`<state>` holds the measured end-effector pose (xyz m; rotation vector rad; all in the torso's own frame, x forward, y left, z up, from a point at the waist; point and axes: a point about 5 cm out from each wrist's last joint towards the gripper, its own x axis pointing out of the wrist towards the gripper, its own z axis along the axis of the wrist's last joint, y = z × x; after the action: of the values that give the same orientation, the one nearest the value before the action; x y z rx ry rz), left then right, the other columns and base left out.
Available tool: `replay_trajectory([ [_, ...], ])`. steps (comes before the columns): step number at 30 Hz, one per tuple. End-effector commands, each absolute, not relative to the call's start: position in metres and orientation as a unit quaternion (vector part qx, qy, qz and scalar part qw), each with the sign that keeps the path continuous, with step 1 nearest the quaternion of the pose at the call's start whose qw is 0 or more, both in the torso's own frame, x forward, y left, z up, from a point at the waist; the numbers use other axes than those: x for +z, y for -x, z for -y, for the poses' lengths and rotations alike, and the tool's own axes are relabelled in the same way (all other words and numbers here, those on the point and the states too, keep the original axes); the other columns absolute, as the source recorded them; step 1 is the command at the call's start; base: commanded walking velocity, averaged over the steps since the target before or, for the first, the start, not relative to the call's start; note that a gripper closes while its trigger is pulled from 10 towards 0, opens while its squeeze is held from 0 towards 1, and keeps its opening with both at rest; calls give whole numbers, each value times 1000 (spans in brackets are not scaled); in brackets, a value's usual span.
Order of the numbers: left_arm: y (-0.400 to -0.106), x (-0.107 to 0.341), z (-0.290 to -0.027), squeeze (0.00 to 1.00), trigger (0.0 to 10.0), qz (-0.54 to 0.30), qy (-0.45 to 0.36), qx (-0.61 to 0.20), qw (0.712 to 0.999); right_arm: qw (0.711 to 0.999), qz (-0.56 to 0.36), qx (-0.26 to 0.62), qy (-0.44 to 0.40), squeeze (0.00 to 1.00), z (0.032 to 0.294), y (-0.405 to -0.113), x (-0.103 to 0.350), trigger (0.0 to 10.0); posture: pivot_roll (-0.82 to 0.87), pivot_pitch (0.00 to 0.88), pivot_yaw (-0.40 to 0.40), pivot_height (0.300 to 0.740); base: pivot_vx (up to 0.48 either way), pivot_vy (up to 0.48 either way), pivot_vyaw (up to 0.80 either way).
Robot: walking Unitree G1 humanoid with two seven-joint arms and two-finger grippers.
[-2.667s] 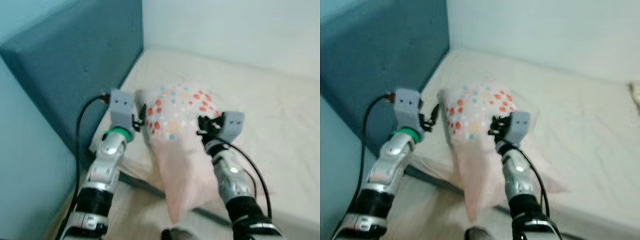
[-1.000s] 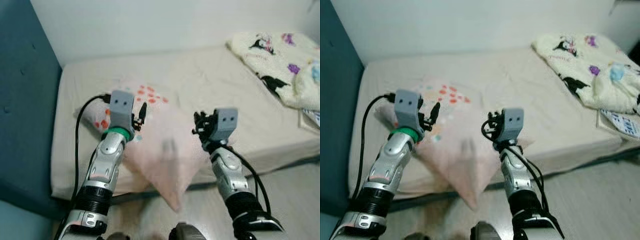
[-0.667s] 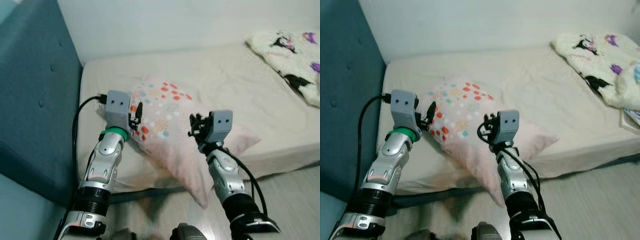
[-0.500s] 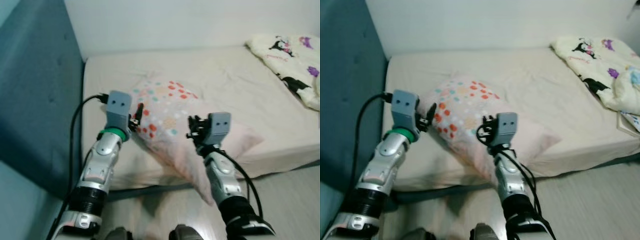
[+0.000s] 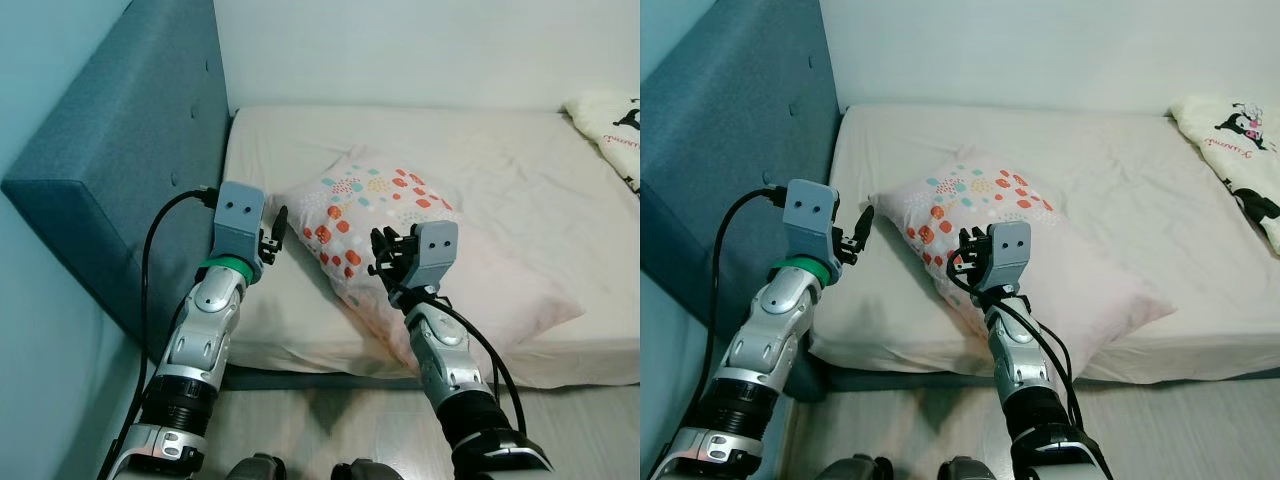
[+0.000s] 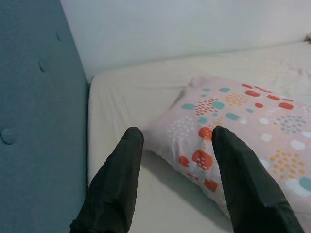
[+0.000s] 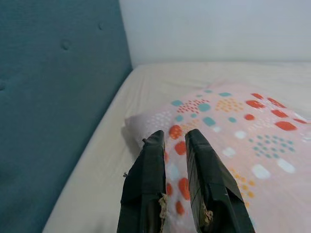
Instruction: Clean up the room
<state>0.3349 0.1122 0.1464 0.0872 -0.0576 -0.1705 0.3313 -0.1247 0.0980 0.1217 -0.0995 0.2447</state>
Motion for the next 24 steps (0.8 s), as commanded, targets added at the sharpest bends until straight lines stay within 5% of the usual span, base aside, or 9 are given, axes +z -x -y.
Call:
replay_trajectory([
  [1,-333,141,-109,0,10000,20,-40,-94,995,991,38,113,-65,0,129,-329,93,10000,-25,0,17,708,0,0,0],
  [24,-311,106,-109,0,10000,-26,-82,-112,990,994,50,94,-39,0,134,-327,94,10000,-36,4,28,668,0,0,0],
])
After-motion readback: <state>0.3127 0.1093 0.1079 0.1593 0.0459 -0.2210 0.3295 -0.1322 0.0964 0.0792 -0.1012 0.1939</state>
